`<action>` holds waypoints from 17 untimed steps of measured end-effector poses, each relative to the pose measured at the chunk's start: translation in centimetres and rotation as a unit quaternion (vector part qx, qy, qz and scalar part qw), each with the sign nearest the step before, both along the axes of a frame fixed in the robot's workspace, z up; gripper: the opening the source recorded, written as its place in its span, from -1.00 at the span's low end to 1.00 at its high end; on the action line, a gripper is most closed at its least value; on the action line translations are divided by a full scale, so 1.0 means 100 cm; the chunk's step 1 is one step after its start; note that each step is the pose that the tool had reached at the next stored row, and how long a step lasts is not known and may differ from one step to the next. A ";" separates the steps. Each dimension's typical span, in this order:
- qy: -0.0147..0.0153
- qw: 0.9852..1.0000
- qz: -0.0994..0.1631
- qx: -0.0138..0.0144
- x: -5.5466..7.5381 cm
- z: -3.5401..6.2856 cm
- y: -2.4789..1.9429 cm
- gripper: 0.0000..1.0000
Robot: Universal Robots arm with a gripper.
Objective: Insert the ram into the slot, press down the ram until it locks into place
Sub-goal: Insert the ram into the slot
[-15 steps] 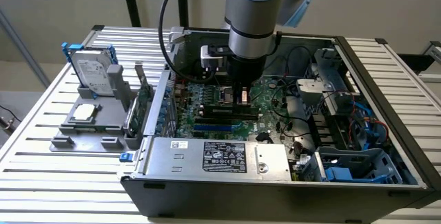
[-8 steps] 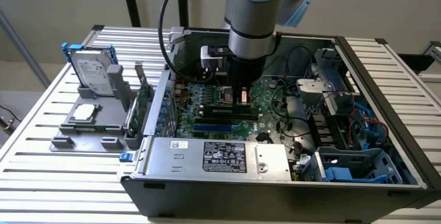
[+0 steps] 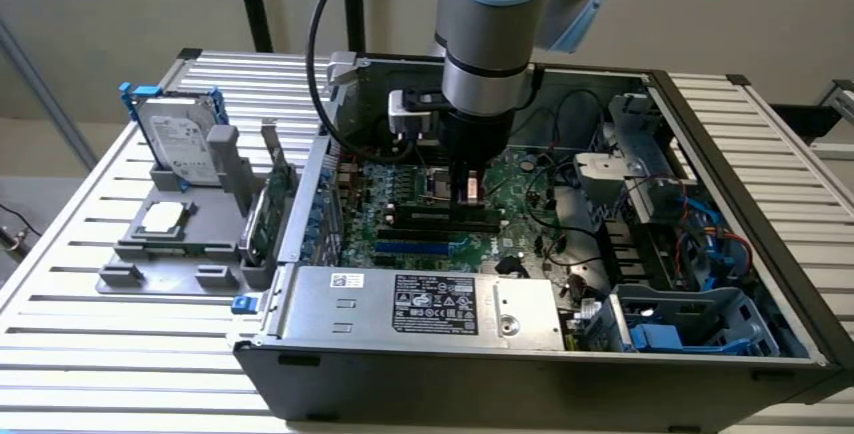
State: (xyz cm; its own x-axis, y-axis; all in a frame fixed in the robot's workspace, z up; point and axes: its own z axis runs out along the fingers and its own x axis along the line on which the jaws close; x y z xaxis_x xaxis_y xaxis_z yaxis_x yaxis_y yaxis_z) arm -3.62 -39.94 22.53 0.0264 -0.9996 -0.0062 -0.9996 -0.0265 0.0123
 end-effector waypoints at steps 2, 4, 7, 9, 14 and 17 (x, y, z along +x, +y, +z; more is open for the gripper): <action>0.000 1.000 0.000 0.000 0.000 -0.0005 0.0000 -0.73; 0.000 1.000 0.000 0.000 0.000 -0.0008 0.0000 -0.70; 0.000 1.000 0.000 0.000 0.000 0.0001 0.0000 -0.57; 0.000 1.000 0.000 0.000 0.000 0.0043 0.0000 -0.57; 0.000 1.000 -0.001 0.000 -0.001 0.0186 0.0000 -0.57; 0.000 1.000 -0.001 0.000 -0.003 0.0223 0.0000 -0.61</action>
State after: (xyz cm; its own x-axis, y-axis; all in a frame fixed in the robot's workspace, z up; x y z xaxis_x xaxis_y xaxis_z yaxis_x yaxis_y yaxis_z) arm -3.93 -39.94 24.76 0.0236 -0.9997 -0.0069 -0.9996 -0.0237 0.0122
